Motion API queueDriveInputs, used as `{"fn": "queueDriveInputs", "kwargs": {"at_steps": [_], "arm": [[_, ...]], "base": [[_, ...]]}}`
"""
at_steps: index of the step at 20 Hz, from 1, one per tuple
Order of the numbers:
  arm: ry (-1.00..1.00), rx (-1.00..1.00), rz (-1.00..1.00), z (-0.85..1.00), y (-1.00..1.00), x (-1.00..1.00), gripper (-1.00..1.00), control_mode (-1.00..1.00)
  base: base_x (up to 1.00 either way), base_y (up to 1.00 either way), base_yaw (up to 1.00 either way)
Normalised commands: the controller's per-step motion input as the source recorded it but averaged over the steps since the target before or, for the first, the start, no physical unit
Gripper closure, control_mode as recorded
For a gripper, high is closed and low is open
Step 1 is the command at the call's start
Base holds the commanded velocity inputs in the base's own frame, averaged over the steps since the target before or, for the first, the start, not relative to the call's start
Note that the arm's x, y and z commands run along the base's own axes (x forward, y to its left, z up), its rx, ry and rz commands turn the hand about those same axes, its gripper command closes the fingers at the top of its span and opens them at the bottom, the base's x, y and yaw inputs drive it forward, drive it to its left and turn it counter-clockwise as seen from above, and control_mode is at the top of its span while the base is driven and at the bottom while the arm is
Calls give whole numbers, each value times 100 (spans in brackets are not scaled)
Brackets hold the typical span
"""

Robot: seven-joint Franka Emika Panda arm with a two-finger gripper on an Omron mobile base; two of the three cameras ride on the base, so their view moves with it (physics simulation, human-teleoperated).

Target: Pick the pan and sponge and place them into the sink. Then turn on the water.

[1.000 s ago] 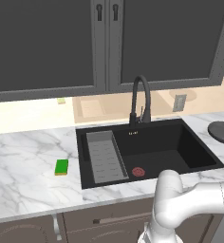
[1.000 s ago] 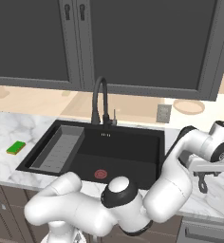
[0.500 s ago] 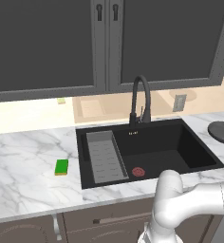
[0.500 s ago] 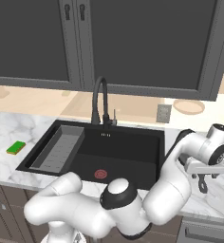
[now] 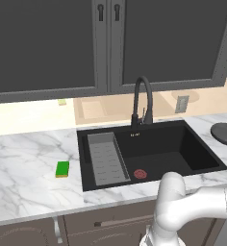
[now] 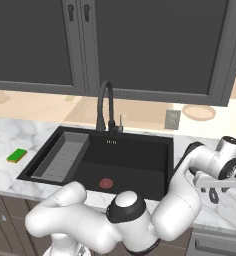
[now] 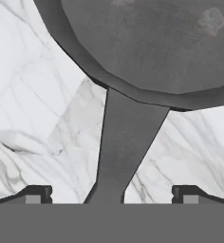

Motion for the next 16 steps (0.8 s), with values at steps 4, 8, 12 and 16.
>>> {"fn": "queueDriveInputs", "kwargs": {"at_steps": [4, 8, 12, 16], "arm": [[0, 0, 0, -14, 0, 0, -100, -100], [0, 0, 0, -12, 0, 0, -100, -100], [0, 0, 0, -17, 0, 0, -100, -100], [0, 0, 0, -15, 0, 0, -100, -100]], "base": [[0, 0, 0], [0, 0, 0], [0, 0, 0], [0, 0, 0]]}}
